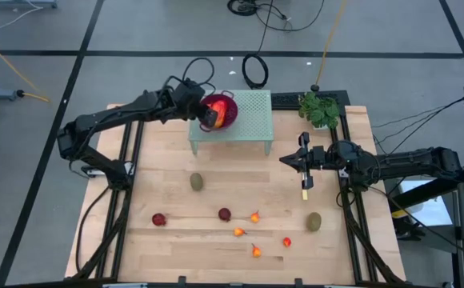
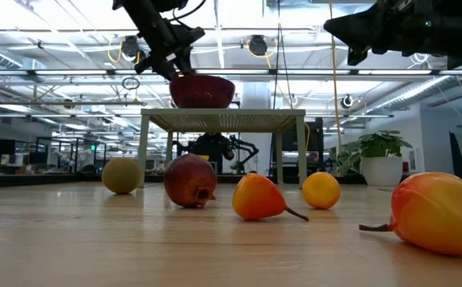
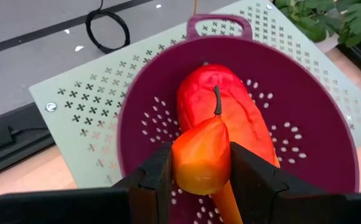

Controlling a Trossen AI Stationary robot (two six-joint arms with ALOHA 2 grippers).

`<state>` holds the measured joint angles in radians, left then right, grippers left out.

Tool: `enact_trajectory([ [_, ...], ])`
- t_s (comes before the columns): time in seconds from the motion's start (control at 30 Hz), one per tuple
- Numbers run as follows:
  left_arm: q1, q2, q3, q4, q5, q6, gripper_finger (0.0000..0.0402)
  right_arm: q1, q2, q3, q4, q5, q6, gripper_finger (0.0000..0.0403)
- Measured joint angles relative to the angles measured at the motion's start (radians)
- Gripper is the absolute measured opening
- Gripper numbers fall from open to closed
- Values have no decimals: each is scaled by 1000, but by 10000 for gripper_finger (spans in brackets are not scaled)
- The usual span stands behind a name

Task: Pick & Place Fruit
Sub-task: Put the pear into the violet strainer bowl on the shelf

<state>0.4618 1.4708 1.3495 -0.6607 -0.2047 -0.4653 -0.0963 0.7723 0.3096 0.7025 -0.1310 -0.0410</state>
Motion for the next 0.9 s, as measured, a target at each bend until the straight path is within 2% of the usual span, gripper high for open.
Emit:
enact_trajectory([
  [0.43,-5,0,0,-2,-4,53,130,0,0,0,0,0,0,4],
  [0.9,1,0,0,17,-6,103,214,0,0,0,1,0,0,4],
])
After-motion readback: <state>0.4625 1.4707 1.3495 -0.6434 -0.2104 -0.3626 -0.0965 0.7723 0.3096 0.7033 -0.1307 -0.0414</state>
